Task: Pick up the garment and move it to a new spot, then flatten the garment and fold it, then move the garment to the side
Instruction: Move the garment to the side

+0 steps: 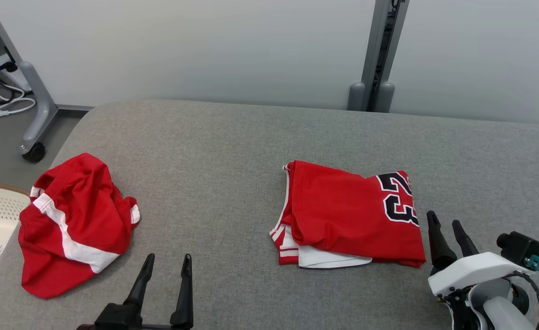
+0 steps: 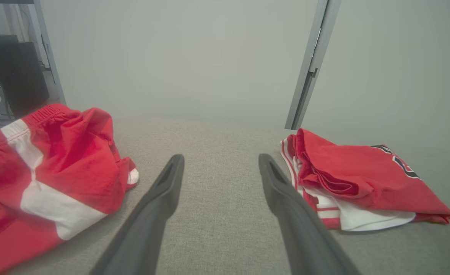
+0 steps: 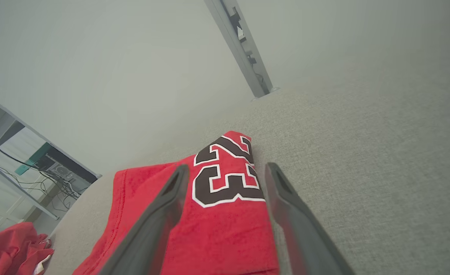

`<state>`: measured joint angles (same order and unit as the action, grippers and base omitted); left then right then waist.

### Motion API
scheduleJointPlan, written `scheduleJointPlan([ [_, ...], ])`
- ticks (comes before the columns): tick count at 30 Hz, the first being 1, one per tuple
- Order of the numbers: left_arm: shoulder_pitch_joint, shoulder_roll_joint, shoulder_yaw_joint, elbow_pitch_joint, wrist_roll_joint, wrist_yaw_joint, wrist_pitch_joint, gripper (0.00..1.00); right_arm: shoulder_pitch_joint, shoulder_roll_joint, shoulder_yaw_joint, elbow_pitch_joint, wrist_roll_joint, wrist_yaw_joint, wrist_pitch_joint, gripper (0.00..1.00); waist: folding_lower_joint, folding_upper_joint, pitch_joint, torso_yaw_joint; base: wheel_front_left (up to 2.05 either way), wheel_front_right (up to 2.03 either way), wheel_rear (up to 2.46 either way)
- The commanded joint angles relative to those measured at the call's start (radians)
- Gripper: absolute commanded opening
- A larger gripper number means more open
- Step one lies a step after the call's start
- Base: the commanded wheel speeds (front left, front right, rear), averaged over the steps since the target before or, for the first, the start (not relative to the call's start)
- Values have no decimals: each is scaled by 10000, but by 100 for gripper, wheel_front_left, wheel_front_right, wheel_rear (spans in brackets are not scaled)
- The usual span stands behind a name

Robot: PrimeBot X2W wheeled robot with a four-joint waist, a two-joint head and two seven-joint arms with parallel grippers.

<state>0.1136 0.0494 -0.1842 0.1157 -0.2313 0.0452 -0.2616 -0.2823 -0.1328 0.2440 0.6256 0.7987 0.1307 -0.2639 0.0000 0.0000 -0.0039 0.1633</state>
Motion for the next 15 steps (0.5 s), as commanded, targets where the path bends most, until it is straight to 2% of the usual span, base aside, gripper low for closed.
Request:
scheduleJointPlan([
  [1, -175, 31, -50, -4, -46, 65, -47, 100, -246, -216, 178, 307, 250, 3, -3, 100, 0, 0, 174, 128, 0, 0, 0],
  [4, -304, 31, -150, -36, -54, 74, -47, 100, -694, -509, 488, 870, 503, 3, -3, 100, 0, 0, 409, 218, 0, 0, 0],
  [15, -917, 31, -443, -45, -154, 166, -47, 100, -2002, -847, 1325, 2201, 944, 3, -3, 100, 0, 0, 1316, 537, 0, 0, 0],
])
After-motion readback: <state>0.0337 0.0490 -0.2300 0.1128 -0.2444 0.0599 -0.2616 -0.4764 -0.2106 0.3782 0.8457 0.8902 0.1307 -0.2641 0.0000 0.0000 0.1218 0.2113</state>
